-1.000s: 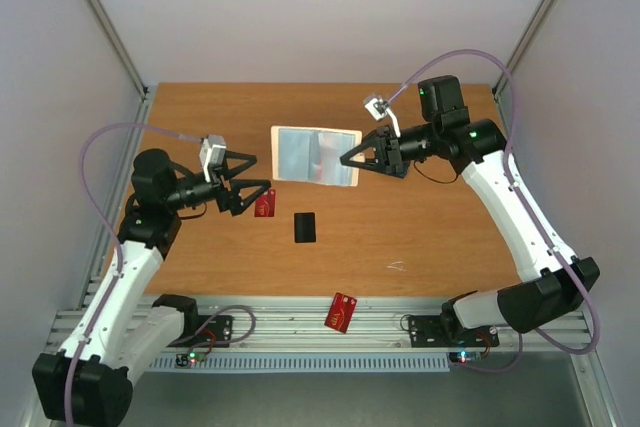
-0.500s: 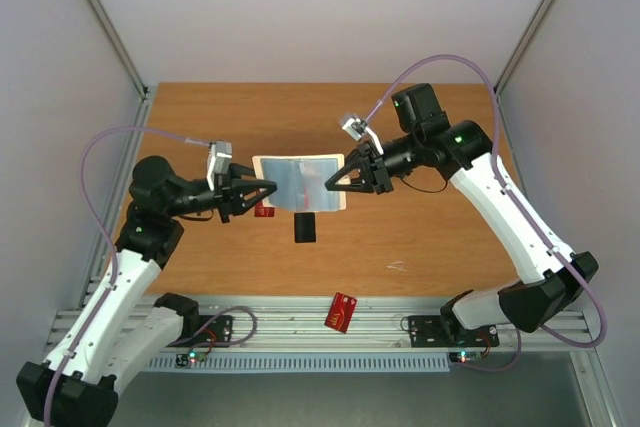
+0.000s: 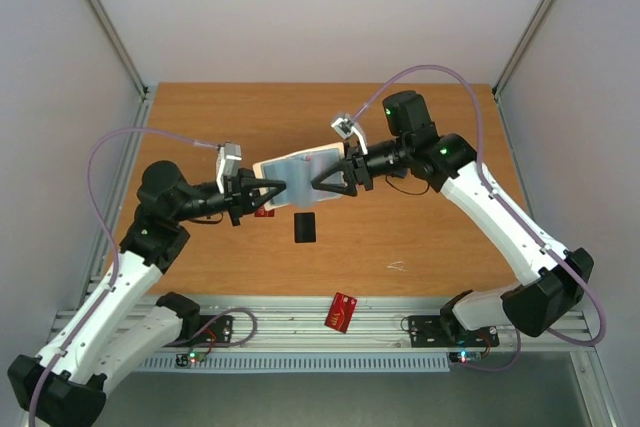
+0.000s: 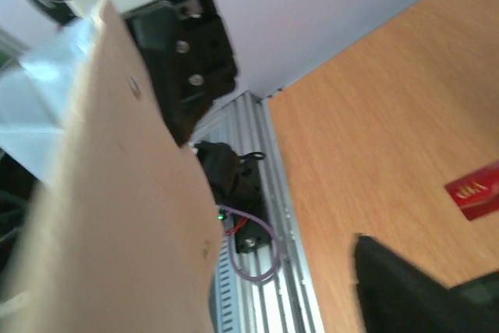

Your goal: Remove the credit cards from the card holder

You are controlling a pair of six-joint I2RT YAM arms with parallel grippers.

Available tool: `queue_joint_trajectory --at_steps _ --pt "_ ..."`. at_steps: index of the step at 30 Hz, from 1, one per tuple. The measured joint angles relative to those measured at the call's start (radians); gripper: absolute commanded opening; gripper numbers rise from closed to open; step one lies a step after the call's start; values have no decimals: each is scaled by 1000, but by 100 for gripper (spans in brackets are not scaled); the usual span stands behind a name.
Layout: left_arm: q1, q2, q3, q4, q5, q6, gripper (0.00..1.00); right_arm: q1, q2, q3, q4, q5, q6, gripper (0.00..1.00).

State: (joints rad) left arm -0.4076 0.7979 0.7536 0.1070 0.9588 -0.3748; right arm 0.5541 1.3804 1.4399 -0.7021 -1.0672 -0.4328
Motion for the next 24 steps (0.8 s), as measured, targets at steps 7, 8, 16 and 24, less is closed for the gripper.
queue_joint_trajectory --at_steps 7,8,16,24 --pt "-5 -27 0 -88 -191 37 0 88 -106 -53 50 348 35 99" --pt "-5 -26 0 -106 -214 43 0 106 -122 -56 60 377 35 99" --pt "-5 -25 0 -169 -275 64 0 288 -106 -46 117 733 36 99" --pt "-2 -22 -4 -163 -268 47 0 338 24 -5 118 900 31 57"
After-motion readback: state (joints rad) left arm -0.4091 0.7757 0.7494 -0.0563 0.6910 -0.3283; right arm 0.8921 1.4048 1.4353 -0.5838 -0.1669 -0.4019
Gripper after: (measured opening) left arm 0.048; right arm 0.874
